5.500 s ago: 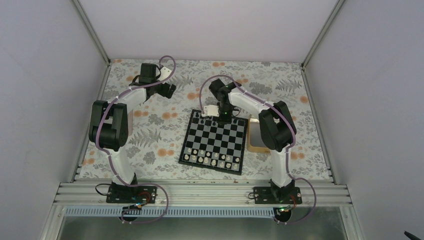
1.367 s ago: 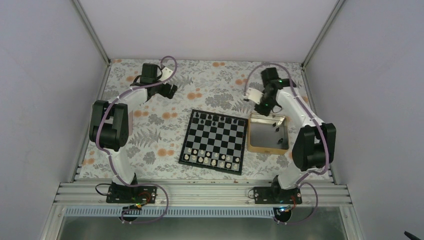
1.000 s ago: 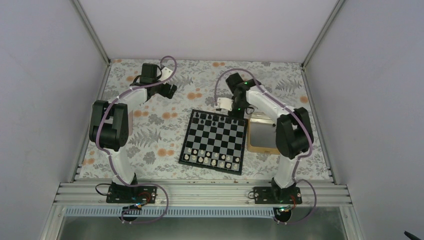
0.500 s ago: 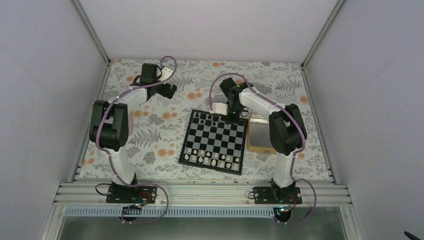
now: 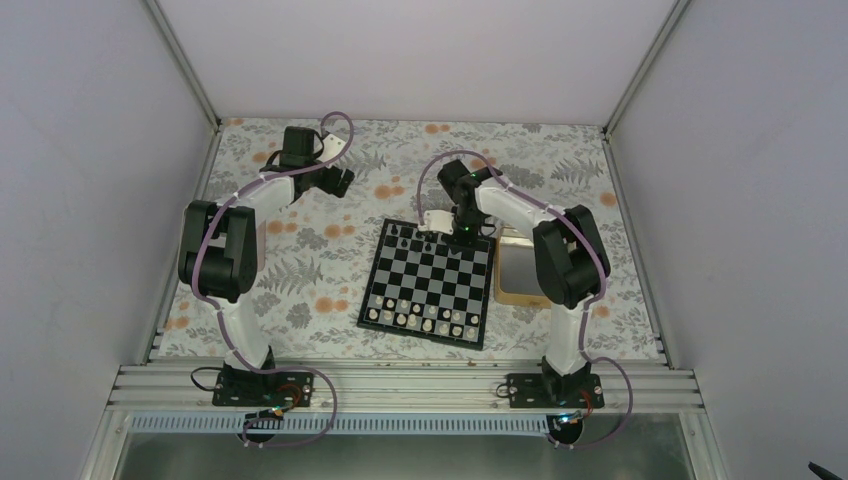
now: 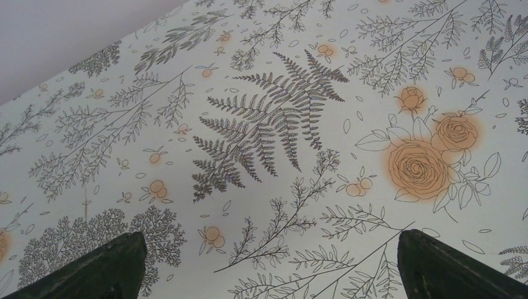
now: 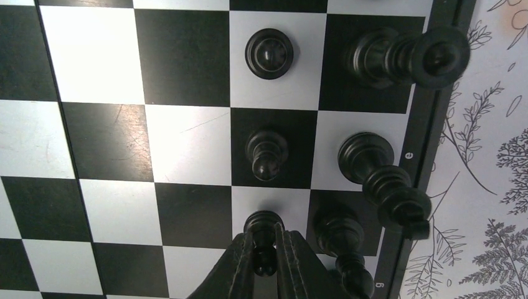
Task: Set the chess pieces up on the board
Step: Place the chess piece on the chessboard.
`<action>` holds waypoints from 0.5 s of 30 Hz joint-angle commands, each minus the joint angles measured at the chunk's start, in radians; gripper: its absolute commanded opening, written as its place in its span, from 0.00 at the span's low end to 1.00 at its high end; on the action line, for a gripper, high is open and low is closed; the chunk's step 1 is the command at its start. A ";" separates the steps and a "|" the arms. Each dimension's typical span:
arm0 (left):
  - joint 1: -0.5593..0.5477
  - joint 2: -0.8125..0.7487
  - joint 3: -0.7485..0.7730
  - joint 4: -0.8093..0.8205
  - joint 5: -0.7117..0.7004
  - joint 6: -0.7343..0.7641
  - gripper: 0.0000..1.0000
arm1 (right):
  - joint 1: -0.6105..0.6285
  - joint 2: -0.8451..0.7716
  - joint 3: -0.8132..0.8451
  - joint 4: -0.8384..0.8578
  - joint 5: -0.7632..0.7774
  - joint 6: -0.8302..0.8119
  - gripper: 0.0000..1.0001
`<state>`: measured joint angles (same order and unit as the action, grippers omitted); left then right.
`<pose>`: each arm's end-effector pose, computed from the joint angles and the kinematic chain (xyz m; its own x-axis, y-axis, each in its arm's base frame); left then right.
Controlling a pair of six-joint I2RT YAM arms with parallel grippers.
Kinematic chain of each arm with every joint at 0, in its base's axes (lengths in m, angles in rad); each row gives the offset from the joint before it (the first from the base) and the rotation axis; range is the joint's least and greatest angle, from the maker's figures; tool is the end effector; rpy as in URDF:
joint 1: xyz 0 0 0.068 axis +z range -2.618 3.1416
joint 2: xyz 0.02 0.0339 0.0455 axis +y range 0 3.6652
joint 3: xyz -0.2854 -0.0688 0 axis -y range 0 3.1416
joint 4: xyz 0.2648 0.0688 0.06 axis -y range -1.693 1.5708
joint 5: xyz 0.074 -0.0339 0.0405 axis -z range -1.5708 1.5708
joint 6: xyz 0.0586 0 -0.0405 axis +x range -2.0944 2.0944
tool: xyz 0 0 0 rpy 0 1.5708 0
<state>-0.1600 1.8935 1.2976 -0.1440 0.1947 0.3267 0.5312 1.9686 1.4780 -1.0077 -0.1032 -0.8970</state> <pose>0.4528 -0.0846 0.1966 -0.5350 0.4053 -0.7413 0.4952 0.8613 0.1135 0.3435 0.2088 0.1728 -0.1378 -0.9825 -0.1255 -0.9904 0.1379 0.0075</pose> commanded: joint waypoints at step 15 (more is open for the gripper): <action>-0.001 -0.006 0.002 0.022 0.007 0.003 1.00 | -0.006 -0.112 0.028 -0.032 -0.015 -0.005 0.25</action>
<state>-0.1600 1.8935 1.2976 -0.1440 0.1944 0.3267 0.5308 1.9617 1.4742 -0.9981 -0.0959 -0.8970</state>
